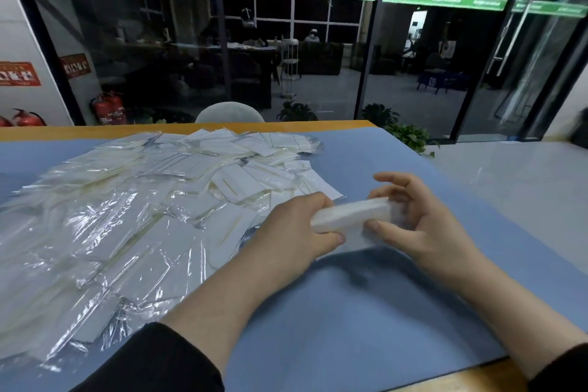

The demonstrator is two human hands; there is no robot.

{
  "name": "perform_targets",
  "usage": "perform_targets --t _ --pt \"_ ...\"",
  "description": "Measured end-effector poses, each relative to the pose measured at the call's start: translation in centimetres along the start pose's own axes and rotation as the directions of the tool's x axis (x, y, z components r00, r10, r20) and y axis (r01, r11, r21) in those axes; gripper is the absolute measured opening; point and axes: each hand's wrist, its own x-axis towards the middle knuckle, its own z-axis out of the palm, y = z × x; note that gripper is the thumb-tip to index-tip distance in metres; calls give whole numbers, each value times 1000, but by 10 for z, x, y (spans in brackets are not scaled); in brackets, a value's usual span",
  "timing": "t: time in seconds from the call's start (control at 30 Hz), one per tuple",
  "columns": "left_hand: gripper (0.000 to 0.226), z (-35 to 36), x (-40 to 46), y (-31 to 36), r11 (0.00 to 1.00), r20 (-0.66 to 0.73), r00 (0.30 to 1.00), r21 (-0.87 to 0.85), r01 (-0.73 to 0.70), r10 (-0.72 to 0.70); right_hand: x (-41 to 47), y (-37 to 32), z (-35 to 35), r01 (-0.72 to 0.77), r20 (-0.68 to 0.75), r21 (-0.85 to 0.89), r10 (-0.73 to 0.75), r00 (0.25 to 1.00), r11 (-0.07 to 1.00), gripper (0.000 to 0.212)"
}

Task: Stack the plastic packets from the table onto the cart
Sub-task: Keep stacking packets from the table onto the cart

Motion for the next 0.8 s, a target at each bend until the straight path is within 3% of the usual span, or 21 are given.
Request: perform_targets --t 0.13,0.3,0.43,0.57,0.7,0.8 --pt "44 7 -4 1 997 36 998 -64 -41 44 -10 10 0 -118 73 -175 132 989 978 48" --pt "57 15 -3 1 987 12 997 -144 -78 80 -12 4 5 -131 92 -186 150 984 974 42" --pt "48 10 -2 0 994 35 997 -78 -70 73 -11 0 4 -121 39 -152 128 991 981 38" --pt "15 0 -2 1 997 -12 997 -5 -77 77 -4 -18 1 -68 -36 -143 64 997 987 44" --pt "16 -12 -3 7 971 -104 994 -236 -43 19 12 -39 3 -114 -60 235 131 990 965 51" --pt "20 -30 -9 12 953 -67 997 -303 16 -38 24 -50 13 -152 -7 427 172 985 891 44"
